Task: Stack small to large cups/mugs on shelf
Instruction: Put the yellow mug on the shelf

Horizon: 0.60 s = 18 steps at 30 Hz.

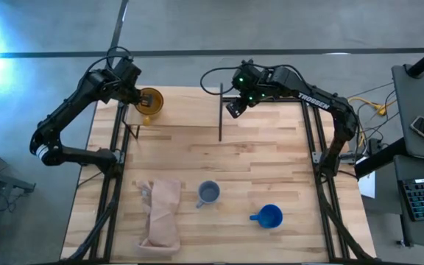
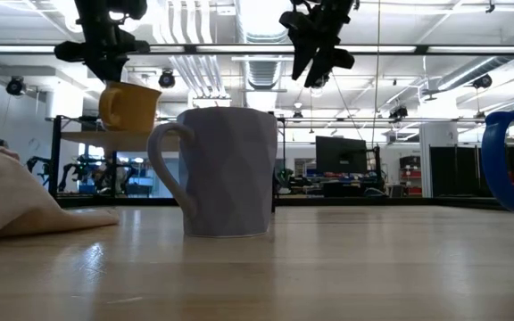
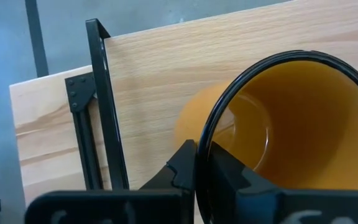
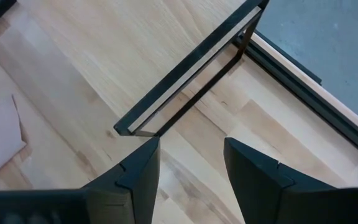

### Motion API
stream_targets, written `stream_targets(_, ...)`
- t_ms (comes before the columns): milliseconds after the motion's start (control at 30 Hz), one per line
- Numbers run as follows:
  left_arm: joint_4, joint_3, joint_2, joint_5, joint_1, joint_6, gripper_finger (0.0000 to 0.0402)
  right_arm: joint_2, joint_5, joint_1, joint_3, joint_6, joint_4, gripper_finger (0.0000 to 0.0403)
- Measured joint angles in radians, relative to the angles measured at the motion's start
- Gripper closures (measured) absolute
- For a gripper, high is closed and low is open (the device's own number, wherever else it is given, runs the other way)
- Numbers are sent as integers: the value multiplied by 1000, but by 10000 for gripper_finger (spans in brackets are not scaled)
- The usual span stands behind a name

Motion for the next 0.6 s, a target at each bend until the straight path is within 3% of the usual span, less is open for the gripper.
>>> stream_targets(267, -30, -4, 2, -80, 0, 0, 364, 0, 0, 0, 0, 7, 0, 232)
stream_targets(600, -28, -8, 2, -71, 0, 1, 343, 0, 0, -1, 0, 3, 3, 232)
